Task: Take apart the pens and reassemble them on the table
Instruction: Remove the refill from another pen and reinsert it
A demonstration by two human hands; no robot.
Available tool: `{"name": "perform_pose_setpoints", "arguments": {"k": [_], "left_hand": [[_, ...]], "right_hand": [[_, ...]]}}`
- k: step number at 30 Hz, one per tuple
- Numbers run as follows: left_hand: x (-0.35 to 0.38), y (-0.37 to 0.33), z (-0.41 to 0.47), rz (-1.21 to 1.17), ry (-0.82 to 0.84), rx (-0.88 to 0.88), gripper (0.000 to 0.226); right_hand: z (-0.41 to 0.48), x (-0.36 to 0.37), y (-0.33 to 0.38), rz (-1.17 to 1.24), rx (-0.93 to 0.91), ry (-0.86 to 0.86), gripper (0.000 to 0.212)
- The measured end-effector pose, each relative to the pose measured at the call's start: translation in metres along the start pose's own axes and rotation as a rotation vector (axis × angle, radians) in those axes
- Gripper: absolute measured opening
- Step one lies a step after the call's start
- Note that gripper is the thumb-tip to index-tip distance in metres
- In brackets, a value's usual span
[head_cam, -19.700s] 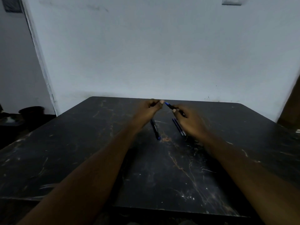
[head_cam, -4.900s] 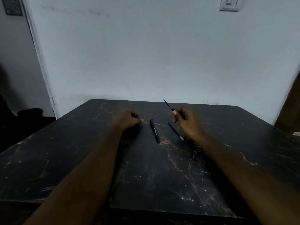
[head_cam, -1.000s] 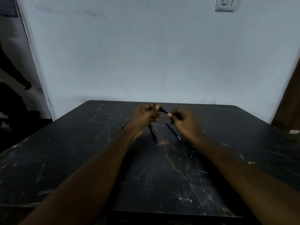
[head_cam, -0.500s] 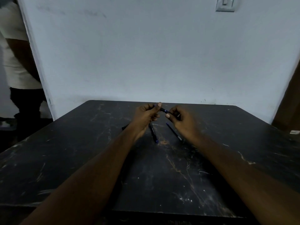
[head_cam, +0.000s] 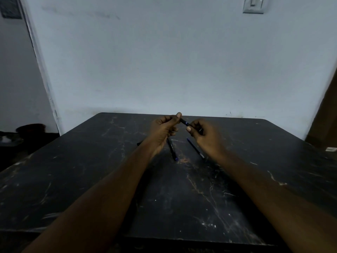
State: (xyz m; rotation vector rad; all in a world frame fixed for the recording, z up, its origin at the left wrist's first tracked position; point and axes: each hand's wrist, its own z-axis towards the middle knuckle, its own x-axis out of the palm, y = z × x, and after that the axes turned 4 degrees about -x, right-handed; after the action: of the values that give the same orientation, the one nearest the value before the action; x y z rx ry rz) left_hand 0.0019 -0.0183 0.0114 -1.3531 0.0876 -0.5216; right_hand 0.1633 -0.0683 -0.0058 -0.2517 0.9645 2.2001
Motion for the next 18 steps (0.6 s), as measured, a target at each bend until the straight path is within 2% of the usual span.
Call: {"name": "perform_pose_setpoints", "arguments": {"k": [5,9,13,18], "left_hand": [[-0.0002,0.0039,0.0012,0.037,0.027,0.054,0.007],[0.0020,-0.0008,-0.0005,0.029,0.070,0.032,0.016],[0.0021,-0.0038,-0.0025,-0.059,0.057,-0.016,0.013],[0.0009,-0.0025,-0.0001,0.039,-0.038,-0.014,0.021]], "right_hand": [[-0.0002,-0.0001,-0.0011,-0.003,0.047,0.042,0.026],[-0.0007,-0.0008,0.0009,0.010,0.055,0.072,0.032],[-0.0003,-0.0002,0.0020,0.024,0.028,0.054,0.020],[0.0006,0.0022,0.0005,0.019,0.017,0.019,0.015]]}}
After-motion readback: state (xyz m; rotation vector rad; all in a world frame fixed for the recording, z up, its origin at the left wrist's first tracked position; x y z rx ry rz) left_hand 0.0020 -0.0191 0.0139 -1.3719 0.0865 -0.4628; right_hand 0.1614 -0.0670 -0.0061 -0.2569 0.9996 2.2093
